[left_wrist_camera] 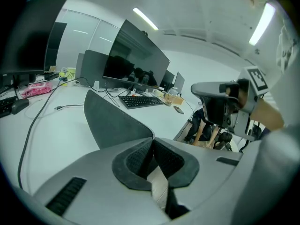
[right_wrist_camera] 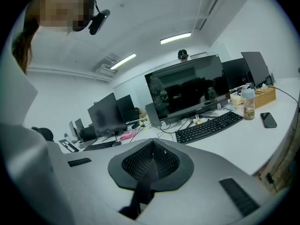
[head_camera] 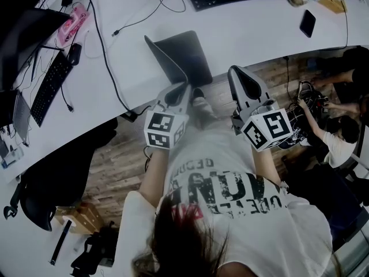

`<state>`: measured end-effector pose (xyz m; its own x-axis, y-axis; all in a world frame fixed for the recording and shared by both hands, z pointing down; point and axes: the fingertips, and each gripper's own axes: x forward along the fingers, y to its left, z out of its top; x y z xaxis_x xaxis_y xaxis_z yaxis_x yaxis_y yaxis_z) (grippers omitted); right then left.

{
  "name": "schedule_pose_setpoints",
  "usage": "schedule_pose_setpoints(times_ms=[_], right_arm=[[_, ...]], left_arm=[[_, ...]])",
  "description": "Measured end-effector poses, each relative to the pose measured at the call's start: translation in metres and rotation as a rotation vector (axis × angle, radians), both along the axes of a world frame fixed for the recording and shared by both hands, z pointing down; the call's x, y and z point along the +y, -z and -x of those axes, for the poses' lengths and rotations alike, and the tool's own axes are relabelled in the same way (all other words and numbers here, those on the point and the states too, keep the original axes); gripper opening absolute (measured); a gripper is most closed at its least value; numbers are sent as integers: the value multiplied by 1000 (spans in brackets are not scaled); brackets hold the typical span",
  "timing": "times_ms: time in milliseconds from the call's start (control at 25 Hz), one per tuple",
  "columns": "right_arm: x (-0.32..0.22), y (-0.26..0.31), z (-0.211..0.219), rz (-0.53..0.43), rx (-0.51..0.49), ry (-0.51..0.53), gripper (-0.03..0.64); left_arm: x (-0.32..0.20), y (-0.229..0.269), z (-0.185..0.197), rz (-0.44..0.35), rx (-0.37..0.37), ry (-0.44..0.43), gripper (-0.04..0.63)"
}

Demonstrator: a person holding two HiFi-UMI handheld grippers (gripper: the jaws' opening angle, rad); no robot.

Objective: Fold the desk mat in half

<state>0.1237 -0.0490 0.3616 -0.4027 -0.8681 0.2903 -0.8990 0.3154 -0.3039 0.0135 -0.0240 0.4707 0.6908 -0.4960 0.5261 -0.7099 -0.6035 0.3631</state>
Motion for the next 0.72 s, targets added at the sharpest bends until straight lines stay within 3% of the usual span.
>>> schedule_pose_setpoints(times_ms=[720], right_arm=[[7, 1, -31, -5, -1, -67, -2]], left_arm=[[4, -2, -43, 12, 12, -102, 11]])
